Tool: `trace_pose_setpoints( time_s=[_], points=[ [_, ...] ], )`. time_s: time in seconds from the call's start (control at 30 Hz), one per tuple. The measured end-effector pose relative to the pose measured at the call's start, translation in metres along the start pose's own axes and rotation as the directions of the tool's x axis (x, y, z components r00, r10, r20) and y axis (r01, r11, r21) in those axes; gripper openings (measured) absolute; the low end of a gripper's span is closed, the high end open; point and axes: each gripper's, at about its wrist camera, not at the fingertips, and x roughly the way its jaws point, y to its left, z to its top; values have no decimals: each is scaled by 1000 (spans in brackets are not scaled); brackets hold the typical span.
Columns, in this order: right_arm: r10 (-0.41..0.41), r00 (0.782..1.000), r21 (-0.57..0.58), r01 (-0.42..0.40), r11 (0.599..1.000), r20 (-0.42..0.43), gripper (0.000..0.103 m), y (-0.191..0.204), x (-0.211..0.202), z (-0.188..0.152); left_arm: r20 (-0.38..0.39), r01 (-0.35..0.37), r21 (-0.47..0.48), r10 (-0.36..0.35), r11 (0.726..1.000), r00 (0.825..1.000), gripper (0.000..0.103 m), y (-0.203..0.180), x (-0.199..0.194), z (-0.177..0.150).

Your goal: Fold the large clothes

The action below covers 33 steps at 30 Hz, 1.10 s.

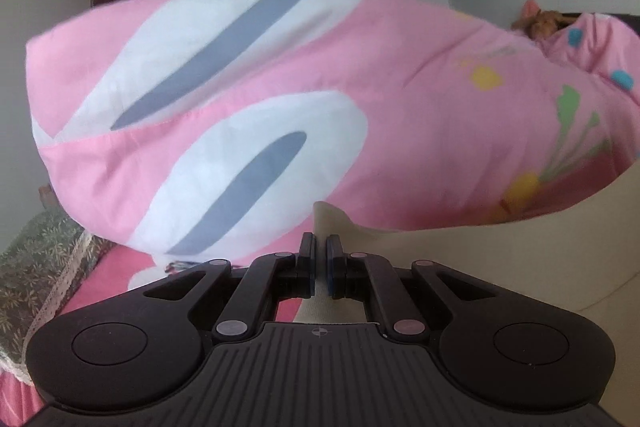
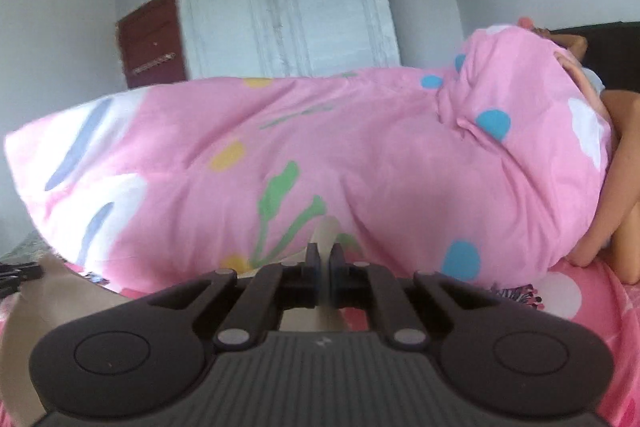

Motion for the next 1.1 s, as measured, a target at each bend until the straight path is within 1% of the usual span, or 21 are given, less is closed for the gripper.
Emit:
trace_pose_setpoints(
  time_s=[0.07, 0.1, 0.13, 0.17, 0.2, 0.23, 0.27, 0.33, 0.43, 0.53, 0.6, 0.63, 0.7, 0.77, 0.8, 0.87, 0.97, 1.0, 1.03, 1.1],
  points=[
    [-52, 997, 0, 52, 999, -54, 103, -5, 30, -11, -46, 2, 9, -2, 1000, 999, 103, -4, 20, -9],
    [-87, 991, -1, 87, 996, -99, 103, -8, 47, -21, -102, 13, 27, -11, 1000, 995, 103, -8, 35, -16],
    [-112, 982, 1, 114, 994, -154, 103, -14, 61, -29, -143, 2, 38, 3, 999, 990, 103, -10, 45, -22],
    [-130, 964, 3, 135, 991, -232, 103, -19, 77, -40, -177, -14, 50, 23, 999, 984, 103, -13, 52, -28],
    [-163, 938, -2, 170, 985, -305, 103, -24, 89, -49, -205, -27, 62, 39, 998, 978, 103, -14, 57, -32],
    [-199, 922, -6, 209, 978, -333, 103, -26, 92, -54, -224, -34, 56, 46, 998, 974, 103, -11, 56, -33],
    [-211, 921, -10, 220, 976, -328, 103, -26, 87, -54, -224, -28, 31, 35, 999, 974, 103, -6, 50, -32],
    [-216, 936, -12, 222, 975, -279, 103, -24, 66, -43, -206, -2, -31, -4, 1000, 979, 103, 9, 29, -25],
    [-222, 952, -17, 224, 974, -208, 103, -20, 26, -18, -178, -10, -105, -8, 994, 984, 103, 29, -14, -15],
    [-162, 969, 20, 169, 985, -185, 103, -17, -21, -1, -179, 8, -188, -42, 982, 983, 103, 45, -59, -10],
    [-93, 978, 68, 108, 992, -185, 103, -18, -50, 3, -187, 32, -251, -80, 967, 979, 103, 53, -87, -14],
    [-51, 981, 96, 70, 993, -188, 103, -18, -67, 3, -196, 49, -285, -108, 957, 975, 103, 55, -101, -18],
    [25, 977, 148, 7, 989, -212, 103, -17, -95, -2, -215, 75, -351, -158, 934, 964, 103, 57, -120, -28],
    [89, 965, 202, -39, 979, -245, 103, -16, -118, -8, -222, 101, -413, -208, 905, 953, 103, 56, -138, -43],
    [124, 956, 230, -61, 971, -267, 103, -15, -127, -13, -229, 112, -435, -230, 894, 946, 103, 52, -146, -50],
    [188, 933, 296, -94, 951, -308, 103, -13, -143, -27, -254, 132, -473, -279, 871, 926, 103, 45, -154, -66],
    [275, 896, 396, -125, 909, -348, 103, -16, -154, -53, -293, 131, -530, -326, 838, 899, 103, 34, -151, -86],
    [296, 885, 427, -126, 896, -359, 103, -15, -155, -64, -300, 129, -565, -348, 815, 888, 103, 30, -148, -93],
    [304, 879, 447, -119, 887, -369, 103, -16, -154, -75, -299, 126, -600, -368, 790, 880, 103, 29, -145, -99],
    [288, 872, 488, -66, 870, -395, 103, -19, -149, -98, -313, 84, -669, -382, 739, 870, 103, 26, -134, -111]
  ],
)
